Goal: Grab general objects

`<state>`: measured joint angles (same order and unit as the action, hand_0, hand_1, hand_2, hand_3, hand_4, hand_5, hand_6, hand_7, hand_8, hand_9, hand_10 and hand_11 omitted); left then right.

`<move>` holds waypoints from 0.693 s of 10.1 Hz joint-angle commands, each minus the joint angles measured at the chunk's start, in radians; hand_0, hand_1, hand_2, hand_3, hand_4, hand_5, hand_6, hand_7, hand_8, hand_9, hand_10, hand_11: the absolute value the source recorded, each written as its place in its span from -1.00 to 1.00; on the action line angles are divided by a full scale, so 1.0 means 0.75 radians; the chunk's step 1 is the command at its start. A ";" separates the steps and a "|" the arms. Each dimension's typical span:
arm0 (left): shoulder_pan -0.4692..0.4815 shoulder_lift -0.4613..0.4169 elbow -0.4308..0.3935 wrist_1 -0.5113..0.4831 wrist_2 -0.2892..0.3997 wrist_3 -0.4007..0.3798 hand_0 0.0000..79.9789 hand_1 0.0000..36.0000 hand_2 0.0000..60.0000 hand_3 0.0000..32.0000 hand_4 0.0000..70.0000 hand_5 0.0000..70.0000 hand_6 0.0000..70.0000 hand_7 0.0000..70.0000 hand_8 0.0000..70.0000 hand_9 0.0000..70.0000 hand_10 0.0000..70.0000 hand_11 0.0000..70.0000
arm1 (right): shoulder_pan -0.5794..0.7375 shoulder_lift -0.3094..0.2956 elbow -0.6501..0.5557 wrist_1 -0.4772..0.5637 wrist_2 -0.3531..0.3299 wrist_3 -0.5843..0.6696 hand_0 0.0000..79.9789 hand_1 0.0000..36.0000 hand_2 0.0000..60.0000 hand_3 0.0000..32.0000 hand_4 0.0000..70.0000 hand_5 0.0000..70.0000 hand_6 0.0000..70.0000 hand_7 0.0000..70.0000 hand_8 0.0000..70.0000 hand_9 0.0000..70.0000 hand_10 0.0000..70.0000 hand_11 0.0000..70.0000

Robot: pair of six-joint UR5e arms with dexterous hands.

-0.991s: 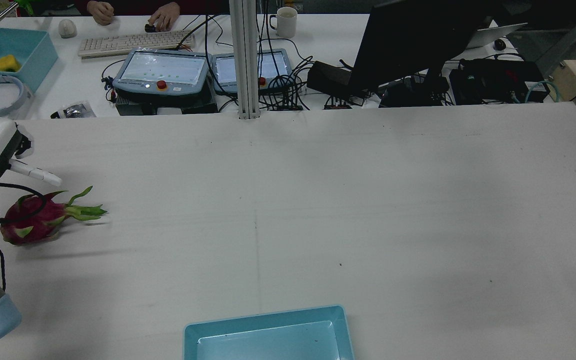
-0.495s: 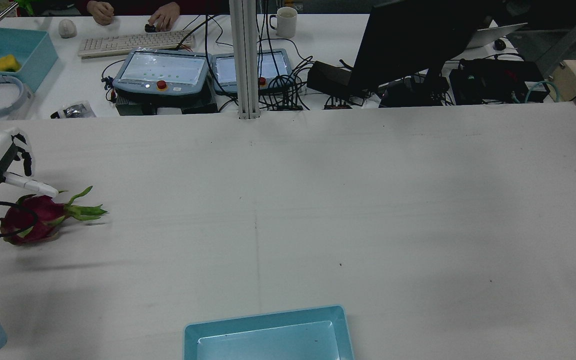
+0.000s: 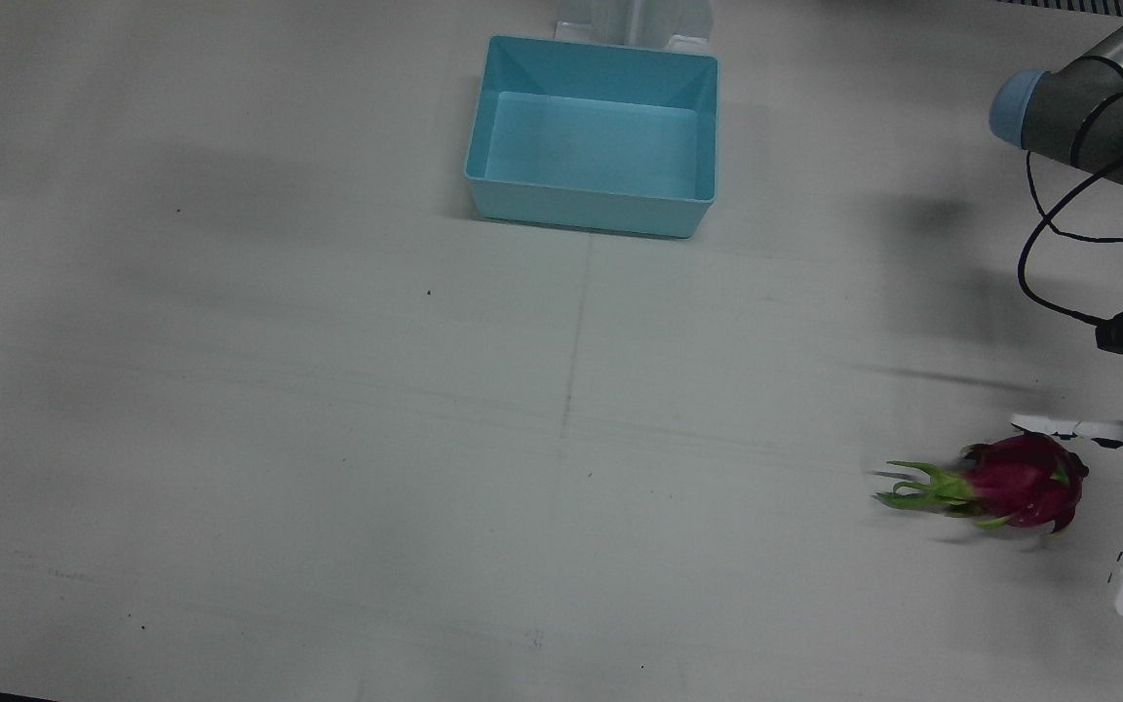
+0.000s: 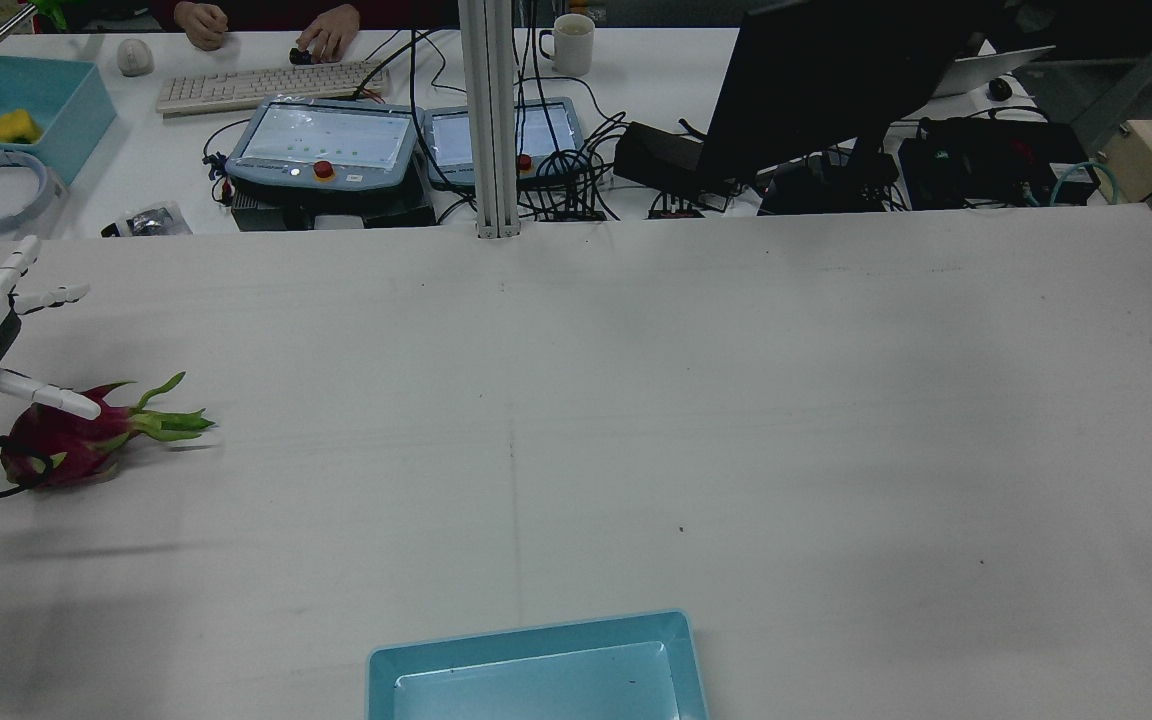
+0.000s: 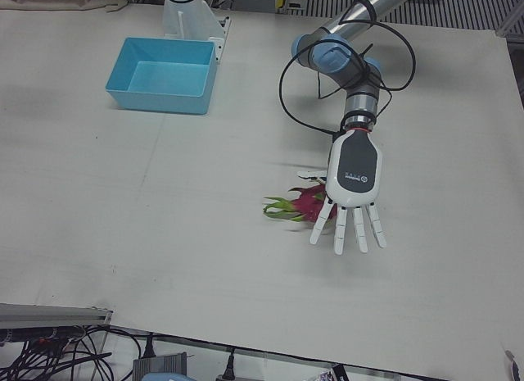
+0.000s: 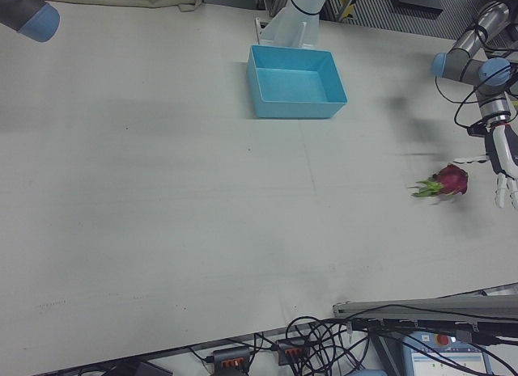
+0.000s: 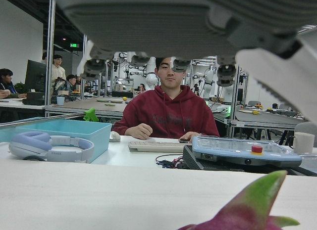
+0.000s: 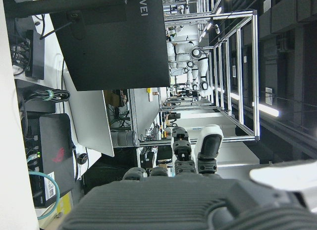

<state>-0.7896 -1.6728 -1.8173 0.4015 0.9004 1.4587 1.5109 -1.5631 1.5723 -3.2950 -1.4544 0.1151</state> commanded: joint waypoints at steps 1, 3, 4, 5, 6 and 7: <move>0.012 0.011 -0.001 -0.002 -0.010 -0.002 0.14 -0.72 -1.00 1.00 -1.00 -1.00 -1.00 -1.00 -1.00 -1.00 -1.00 -1.00 | 0.000 0.000 0.000 0.000 0.000 0.000 -1.00 -1.00 -1.00 -1.00 -1.00 -1.00 -1.00 -1.00 -1.00 -1.00 -1.00 -1.00; 0.077 0.011 -0.001 0.035 -0.053 -0.006 0.15 -0.67 -1.00 1.00 -1.00 -0.95 -1.00 -1.00 -1.00 -1.00 -1.00 -1.00 | 0.000 0.000 0.000 0.000 0.000 0.000 -1.00 -1.00 -1.00 -1.00 -1.00 -1.00 -1.00 -1.00 -1.00 -1.00 -1.00 -1.00; 0.136 0.009 -0.003 0.066 -0.090 -0.008 0.16 -0.63 -1.00 1.00 -1.00 -0.91 -1.00 -1.00 -1.00 -1.00 -1.00 -1.00 | 0.000 0.000 0.000 0.000 0.000 0.000 -1.00 -1.00 -1.00 -1.00 -1.00 -1.00 -1.00 -1.00 -1.00 -1.00 -1.00 -1.00; 0.183 0.007 -0.007 0.080 -0.157 -0.010 0.16 -0.61 -1.00 1.00 -1.00 -0.89 -1.00 -0.99 -1.00 -1.00 -1.00 -1.00 | 0.000 0.000 0.000 0.000 0.000 0.000 -1.00 -1.00 -1.00 -1.00 -1.00 -1.00 -1.00 -1.00 -1.00 -1.00 -1.00 -1.00; 0.206 0.005 -0.005 0.082 -0.184 -0.010 0.17 -0.59 -1.00 1.00 -1.00 -0.88 -1.00 -0.98 -1.00 -1.00 -1.00 -1.00 | 0.000 0.000 0.000 0.000 0.000 0.000 -1.00 -1.00 -1.00 -1.00 -1.00 -1.00 -1.00 -1.00 -1.00 -1.00 -1.00 -1.00; 0.214 0.001 0.001 0.082 -0.186 -0.010 0.17 -0.58 -1.00 1.00 -1.00 -0.86 -1.00 -0.96 -1.00 -1.00 -1.00 -1.00 | 0.000 0.000 0.000 0.000 0.000 0.000 -1.00 -1.00 -1.00 -1.00 -1.00 -1.00 -1.00 -1.00 -1.00 -1.00 -1.00 -1.00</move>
<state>-0.6724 -1.6670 -1.8204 0.4519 0.8040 1.4522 1.5110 -1.5632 1.5723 -3.2950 -1.4543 0.1151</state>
